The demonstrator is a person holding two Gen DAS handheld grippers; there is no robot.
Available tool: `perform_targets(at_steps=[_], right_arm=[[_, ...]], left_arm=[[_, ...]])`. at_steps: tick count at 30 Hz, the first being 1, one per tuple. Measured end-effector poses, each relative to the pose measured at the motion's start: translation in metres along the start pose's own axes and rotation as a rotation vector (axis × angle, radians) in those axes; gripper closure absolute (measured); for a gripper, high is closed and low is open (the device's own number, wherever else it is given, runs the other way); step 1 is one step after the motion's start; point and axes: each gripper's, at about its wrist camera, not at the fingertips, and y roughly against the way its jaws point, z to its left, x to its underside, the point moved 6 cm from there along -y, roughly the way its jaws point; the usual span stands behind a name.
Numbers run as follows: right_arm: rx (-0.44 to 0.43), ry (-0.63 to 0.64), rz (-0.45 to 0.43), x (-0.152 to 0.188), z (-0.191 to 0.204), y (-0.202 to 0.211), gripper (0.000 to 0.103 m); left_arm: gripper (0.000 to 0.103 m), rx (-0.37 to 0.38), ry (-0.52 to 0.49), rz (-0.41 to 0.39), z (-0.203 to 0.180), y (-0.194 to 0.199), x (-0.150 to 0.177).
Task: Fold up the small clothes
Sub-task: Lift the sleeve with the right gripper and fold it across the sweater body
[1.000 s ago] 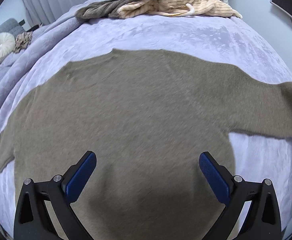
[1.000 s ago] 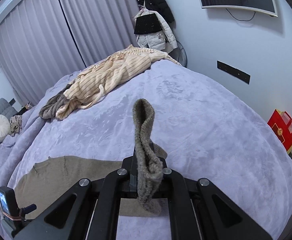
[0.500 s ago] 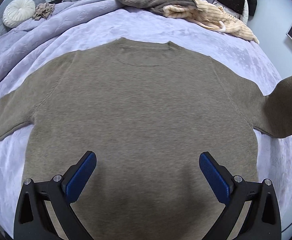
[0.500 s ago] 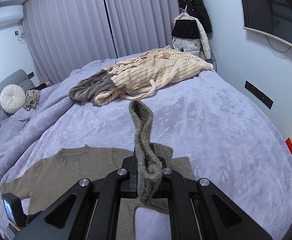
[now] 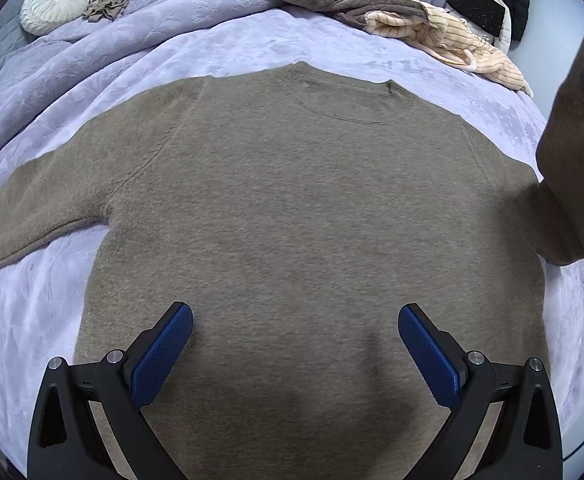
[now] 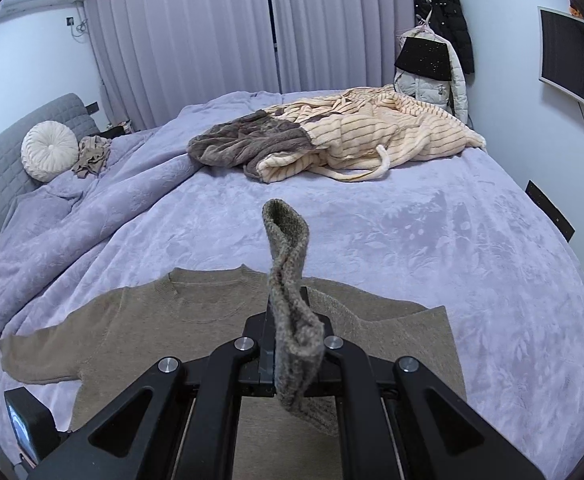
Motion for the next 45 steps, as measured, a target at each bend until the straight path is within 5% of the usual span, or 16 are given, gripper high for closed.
perform_targets(at_steps=[18,30,40,42,44,45], right_arm=[[-0.108,0.162,0.089,0.033,0.145,-0.056,0.097],[-0.183,0.265,0.242,0.078,0.214,-0.102,0.097],[-0.38,0.278,0.379,0.098,0.246,-0.111,0.089],[-0.417,0.264,0.345,0.093,0.243,-0.098,0.077],[-0.419,0.25,0.308,0.086,0.232,-0.086,0.035],[-0.398,0.239,0.263,0.08,0.22,-0.078,0.03]], left_arm=[[0.0,-0.001,0.063,0.016,0.058,0.004,0.015],[0.0,-0.014,0.127,0.013,0.091,0.016,0.03],[0.0,-0.01,0.209,0.005,0.118,0.029,0.039],[0.0,-0.01,0.216,-0.006,0.118,0.035,0.042],[0.0,-0.003,0.225,-0.001,0.118,0.036,0.042],[0.0,0.002,0.222,0.001,0.116,0.037,0.041]])
